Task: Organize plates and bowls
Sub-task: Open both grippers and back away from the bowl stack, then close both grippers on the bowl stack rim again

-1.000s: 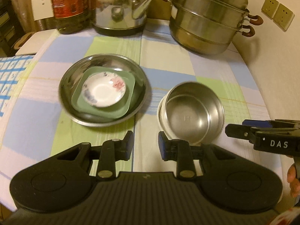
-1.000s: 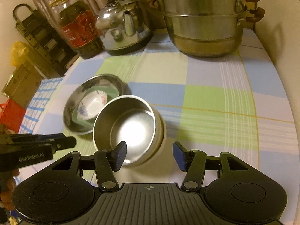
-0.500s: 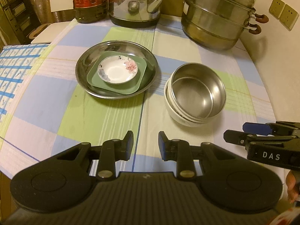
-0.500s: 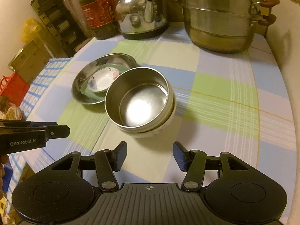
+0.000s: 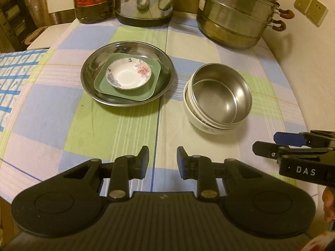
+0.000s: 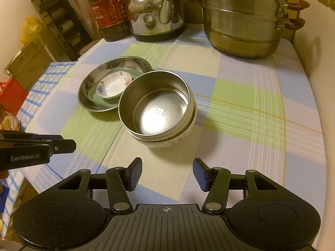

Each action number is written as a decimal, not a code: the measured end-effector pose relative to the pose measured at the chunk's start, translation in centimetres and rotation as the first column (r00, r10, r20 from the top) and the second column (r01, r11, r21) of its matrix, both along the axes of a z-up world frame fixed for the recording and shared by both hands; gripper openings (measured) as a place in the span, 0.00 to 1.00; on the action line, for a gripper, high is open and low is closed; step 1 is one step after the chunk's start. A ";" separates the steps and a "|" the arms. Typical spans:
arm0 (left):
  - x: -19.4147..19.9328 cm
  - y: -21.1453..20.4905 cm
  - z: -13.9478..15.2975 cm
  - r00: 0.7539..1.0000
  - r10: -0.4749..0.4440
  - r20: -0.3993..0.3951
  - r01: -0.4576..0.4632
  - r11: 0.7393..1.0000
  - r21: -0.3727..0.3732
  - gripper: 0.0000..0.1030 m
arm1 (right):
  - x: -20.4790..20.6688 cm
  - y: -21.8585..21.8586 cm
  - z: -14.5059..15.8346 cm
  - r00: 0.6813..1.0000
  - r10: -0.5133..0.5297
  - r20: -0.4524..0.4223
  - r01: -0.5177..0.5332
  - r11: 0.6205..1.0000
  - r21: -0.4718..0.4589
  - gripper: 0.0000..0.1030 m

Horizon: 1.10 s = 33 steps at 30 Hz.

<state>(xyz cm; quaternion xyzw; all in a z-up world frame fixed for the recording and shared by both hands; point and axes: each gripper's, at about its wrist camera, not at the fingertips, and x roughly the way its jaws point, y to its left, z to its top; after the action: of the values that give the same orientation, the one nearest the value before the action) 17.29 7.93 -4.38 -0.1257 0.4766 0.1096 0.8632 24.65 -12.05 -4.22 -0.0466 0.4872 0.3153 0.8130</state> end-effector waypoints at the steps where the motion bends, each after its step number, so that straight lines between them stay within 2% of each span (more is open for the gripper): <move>1: 0.0 0.1 0.0 1.000 -0.008 0.002 0.008 1.000 -0.001 0.25 | -0.1 0.0 0.1 1.000 -0.010 0.000 0.010 1.000 0.003 0.53; 9: 1.0 0.9 -0.3 0.996 -0.092 -0.001 0.092 0.996 -0.018 0.25 | -0.3 -0.4 0.4 0.992 -0.125 -0.002 0.125 0.992 0.005 0.53; 15: 1.9 1.0 -0.4 0.990 -0.144 0.004 0.144 0.989 -0.022 0.25 | -0.4 -0.3 0.5 0.985 -0.170 -0.018 0.170 0.985 -0.005 0.53; 23: 3.4 1.7 -0.6 0.987 -0.158 0.004 0.158 0.986 -0.059 0.25 | 0.4 0.2 0.3 0.980 -0.200 -0.025 0.199 0.980 -0.015 0.53; 30: 5.3 1.6 -0.3 0.982 -0.180 0.060 0.185 0.979 -0.085 0.25 | 2.3 0.4 0.6 0.977 -0.213 -0.004 0.213 0.977 0.008 0.53; 33: 6.4 1.8 -0.4 0.981 -0.175 0.081 0.183 0.976 -0.118 0.26 | 3.4 0.4 0.7 0.975 -0.221 0.001 0.221 0.975 0.026 0.53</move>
<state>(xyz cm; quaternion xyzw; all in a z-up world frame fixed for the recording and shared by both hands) 23.71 9.73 -4.74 -0.1400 0.4611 -0.0032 0.8762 28.04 -11.68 -3.52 0.0178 0.4835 0.2290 0.8446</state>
